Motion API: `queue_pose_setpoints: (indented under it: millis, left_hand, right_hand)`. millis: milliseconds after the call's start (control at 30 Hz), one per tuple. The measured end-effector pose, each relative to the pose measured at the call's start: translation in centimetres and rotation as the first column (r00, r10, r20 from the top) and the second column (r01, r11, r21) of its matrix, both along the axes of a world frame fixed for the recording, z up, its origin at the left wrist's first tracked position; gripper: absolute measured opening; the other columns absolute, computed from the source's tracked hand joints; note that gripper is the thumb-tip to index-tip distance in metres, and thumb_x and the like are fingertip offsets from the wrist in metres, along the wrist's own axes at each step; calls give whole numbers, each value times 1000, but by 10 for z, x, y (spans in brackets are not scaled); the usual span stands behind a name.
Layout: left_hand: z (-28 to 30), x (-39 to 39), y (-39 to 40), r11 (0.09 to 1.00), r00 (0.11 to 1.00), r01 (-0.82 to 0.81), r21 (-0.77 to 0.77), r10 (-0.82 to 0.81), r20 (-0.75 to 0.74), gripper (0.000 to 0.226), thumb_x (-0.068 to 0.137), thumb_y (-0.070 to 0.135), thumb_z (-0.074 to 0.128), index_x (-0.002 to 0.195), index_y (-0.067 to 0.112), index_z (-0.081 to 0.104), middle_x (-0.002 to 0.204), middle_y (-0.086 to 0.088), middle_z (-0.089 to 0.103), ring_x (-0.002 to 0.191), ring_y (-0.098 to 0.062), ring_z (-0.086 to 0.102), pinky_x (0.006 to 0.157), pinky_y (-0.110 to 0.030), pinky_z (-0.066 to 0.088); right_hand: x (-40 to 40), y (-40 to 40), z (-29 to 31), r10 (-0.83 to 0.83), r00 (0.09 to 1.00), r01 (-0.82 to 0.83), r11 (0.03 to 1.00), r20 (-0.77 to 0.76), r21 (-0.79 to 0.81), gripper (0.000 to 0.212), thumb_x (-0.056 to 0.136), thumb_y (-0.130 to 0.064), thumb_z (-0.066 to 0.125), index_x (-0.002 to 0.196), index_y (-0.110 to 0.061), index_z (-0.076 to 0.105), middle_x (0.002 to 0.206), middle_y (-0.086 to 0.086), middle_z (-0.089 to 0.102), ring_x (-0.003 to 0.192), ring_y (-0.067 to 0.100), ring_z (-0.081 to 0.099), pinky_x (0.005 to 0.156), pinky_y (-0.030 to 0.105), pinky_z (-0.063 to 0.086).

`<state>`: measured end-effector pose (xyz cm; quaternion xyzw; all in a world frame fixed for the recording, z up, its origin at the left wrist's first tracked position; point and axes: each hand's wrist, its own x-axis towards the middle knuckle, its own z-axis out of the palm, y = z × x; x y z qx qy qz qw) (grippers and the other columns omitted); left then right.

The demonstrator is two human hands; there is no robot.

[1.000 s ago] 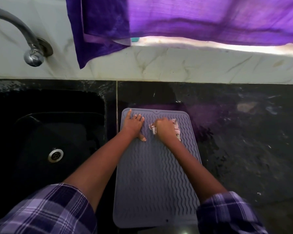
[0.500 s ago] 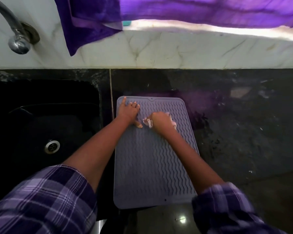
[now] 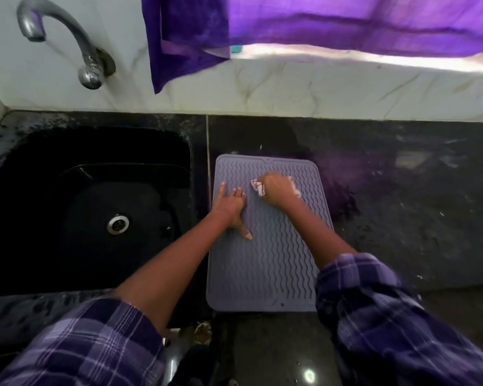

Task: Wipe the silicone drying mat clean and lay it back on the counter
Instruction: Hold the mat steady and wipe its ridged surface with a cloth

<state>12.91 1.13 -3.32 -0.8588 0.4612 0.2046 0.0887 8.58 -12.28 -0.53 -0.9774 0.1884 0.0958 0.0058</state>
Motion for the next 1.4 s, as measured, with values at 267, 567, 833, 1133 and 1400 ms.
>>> queue_pose_setpoints:
  millis: [267,567,833,1133,1400]
  left_hand:
    - [-2,0,-3,1000,997,-11,-5,12,73,118,62,72,69,149,5,26,157,-14,24,149,-22,16,119,-52,-9]
    - [8,-20,7,1000,993,8,-20,-6,118,113,59,72,70,144,5,37,148,-10,40,143,-22,29,118,-48,-11]
    - [12,-40,28,999,993,29,38,-33,114,114,56,70,74,143,6,37,149,-9,37,143,-21,29,118,-51,-11]
    - [16,-57,30,998,981,12,64,-24,191,103,62,69,71,141,8,42,145,-7,45,139,-20,38,117,-49,-14]
    - [13,-61,41,1000,988,22,21,-25,150,84,76,63,62,139,10,43,139,-5,49,136,-22,43,119,-51,-11]
  right_hand:
    - [-90,38,-22,114,993,-108,985,-38,135,46,85,-21,62,129,-8,54,130,12,52,121,31,48,105,42,39]
    - [-40,21,7,-47,998,39,977,33,208,25,92,-27,57,105,-8,65,105,11,65,97,25,60,85,33,46]
    - [-120,67,-7,48,996,-34,983,-77,182,33,89,-24,58,115,-4,61,119,16,63,113,31,57,97,39,47]
    - [-116,65,13,-26,999,20,970,23,241,14,88,-23,60,86,-10,66,85,13,67,82,27,63,68,30,47]
    - [-187,102,-18,105,994,-97,982,-39,161,30,86,-20,61,114,-11,65,115,10,65,112,28,56,96,39,43]
